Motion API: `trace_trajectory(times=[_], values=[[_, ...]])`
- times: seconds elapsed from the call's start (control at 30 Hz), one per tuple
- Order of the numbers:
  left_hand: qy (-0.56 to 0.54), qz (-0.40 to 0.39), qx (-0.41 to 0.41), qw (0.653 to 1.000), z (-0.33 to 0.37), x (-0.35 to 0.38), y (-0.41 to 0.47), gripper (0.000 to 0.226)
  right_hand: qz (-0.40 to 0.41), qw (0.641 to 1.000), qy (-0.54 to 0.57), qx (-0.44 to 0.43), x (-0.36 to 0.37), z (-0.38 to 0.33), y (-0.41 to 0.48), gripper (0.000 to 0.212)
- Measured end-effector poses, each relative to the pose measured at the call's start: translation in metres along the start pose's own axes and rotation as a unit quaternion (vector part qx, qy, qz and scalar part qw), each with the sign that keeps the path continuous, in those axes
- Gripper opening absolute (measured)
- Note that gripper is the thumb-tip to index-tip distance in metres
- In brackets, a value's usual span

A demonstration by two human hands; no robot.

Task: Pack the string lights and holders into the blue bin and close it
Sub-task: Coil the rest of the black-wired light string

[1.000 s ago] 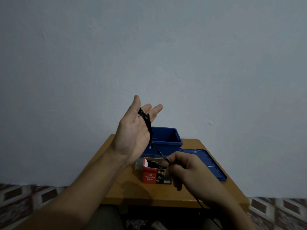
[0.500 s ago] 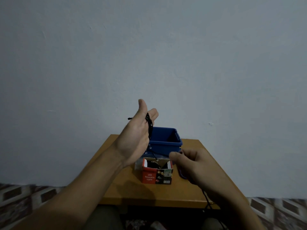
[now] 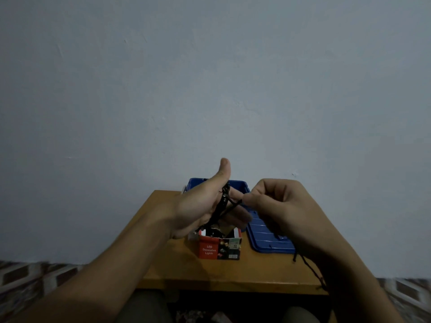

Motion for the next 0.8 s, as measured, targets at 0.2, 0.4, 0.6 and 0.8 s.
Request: trace_trajectory(times=[0.2,0.4,0.6,0.8], values=[[0.032,-0.049,-0.034,0.998,-0.007,0.003,-0.001,0.112,0.031,0.999,-0.001,-0.044,-0.009,-0.003,0.005,0.022],[0.004,-0.126,-0.033,0.991,-0.009,0.008,0.001,0.111,0.055,0.996,-0.001,-0.068,-0.008,0.001,0.009,0.018],[0.007,-0.157,-0.039,0.987,-0.011,0.006,-0.002,0.108,0.028,0.996,0.042,-0.067,-0.003,0.004,0.008,0.017],[-0.020,-0.182,-0.038,0.982,-0.010,0.008,-0.003,0.102,0.016,0.998,0.003,-0.064,0.002,0.011,0.011,0.021]])
Point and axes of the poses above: each hand's wrist, its own y-axis towards the middle knuckle, its own x-axis out of the palm, z = x × y, the point moved 5 cm from there along y, towards the middle knuckle, and after that the axes turned 3 degrees about -y, right-handed, at the moved point
